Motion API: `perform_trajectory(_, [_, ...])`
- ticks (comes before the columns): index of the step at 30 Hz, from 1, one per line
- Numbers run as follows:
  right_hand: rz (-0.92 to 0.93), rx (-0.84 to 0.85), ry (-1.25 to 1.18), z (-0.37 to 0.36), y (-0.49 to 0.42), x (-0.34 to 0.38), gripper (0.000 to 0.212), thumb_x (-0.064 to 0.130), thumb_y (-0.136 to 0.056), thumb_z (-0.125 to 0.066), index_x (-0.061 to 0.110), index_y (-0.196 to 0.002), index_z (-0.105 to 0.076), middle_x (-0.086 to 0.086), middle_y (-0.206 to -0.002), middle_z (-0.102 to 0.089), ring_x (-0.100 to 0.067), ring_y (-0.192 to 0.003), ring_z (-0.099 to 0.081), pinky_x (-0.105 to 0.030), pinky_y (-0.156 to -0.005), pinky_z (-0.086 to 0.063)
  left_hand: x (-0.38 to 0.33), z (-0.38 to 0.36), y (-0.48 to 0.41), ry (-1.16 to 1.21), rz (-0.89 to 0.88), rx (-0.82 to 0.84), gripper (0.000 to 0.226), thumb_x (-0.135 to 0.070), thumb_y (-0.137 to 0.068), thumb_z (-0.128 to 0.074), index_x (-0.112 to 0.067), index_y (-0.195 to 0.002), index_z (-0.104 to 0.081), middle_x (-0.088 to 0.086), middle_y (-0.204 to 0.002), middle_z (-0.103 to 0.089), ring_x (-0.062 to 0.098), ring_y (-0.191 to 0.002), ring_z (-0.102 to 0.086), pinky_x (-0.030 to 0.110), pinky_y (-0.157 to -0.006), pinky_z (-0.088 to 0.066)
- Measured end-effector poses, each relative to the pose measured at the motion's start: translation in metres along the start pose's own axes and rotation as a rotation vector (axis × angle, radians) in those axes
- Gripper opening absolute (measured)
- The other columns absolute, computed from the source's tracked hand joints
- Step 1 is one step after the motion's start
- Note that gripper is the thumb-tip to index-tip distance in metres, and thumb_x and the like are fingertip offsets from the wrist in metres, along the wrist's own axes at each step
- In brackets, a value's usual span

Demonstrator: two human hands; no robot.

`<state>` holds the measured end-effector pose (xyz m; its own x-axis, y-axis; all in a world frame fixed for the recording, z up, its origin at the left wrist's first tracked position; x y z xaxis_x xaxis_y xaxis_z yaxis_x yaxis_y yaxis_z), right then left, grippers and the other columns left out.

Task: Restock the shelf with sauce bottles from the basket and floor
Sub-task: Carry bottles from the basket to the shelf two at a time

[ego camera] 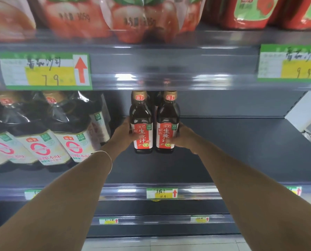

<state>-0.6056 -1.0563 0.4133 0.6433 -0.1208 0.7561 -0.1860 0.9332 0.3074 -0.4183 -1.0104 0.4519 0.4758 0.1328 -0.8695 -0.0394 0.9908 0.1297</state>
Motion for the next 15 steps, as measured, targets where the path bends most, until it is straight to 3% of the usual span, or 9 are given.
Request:
perform_trajectory(5, [-0.012, 0.006, -0.026, -0.002, 0.000, -0.005, 0.065, 0.008, -0.079, -0.073, 0.019, -0.135, -0.042, -0.004, -0.129, -0.059, -0.025, -0.123, -0.054, -0.042, -0.103, -0.043, 0.000, 0.000, 0.000, -0.012, 0.007, -0.002, 0.061, -0.001, -0.084, -0.063, -0.011, -0.136, -0.034, 0.013, -0.122, -0.060, 0.027, -0.114, -0.057, 0.033, -0.095, -0.043])
perform_trajectory(8, [-0.066, -0.035, -0.038, -0.002, 0.003, -0.013, 0.064, 0.014, -0.076, -0.076, 0.018, -0.132, -0.044, -0.004, -0.127, -0.060, -0.026, -0.119, -0.057, -0.045, -0.100, -0.047, 0.004, 0.000, 0.002, -0.009, 0.015, -0.031, 0.068, -0.003, -0.083, -0.064, -0.015, -0.140, -0.030, 0.004, -0.110, -0.061, 0.020, -0.105, -0.058, 0.032, -0.094, -0.044])
perform_trajectory(11, [-0.144, -0.050, 0.063, 0.001, 0.015, -0.021, 0.056, 0.022, -0.080, -0.074, 0.009, -0.127, -0.047, -0.011, -0.117, -0.060, -0.026, -0.102, -0.059, -0.041, -0.092, -0.053, 0.008, -0.003, 0.014, -0.013, 0.056, -0.082, 0.072, -0.007, -0.081, -0.068, -0.016, -0.141, -0.028, 0.002, -0.108, -0.059, 0.025, -0.108, -0.060, 0.039, -0.097, -0.047])
perform_trajectory(15, [-0.155, 0.001, 0.311, 0.004, 0.035, -0.012, 0.044, 0.028, -0.087, -0.064, 0.000, -0.119, -0.054, -0.007, -0.081, -0.056, -0.022, -0.076, -0.056, -0.029, -0.062, -0.050, -0.002, -0.004, 0.042, -0.360, 0.108, -0.104, 0.040, -0.018, -0.089, -0.060, 0.002, -0.122, -0.050, 0.020, -0.117, -0.060, 0.036, -0.111, -0.057, 0.039, -0.092, -0.044])
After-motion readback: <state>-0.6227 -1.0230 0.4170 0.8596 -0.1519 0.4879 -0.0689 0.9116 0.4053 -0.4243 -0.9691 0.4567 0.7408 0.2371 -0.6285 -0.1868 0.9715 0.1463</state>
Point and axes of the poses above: each hand's wrist, its own y-axis away from the middle knuckle, its own z-axis out of the back of the hand, x = y × z, the point moved 6 cm from there along -y, towards the middle knuckle
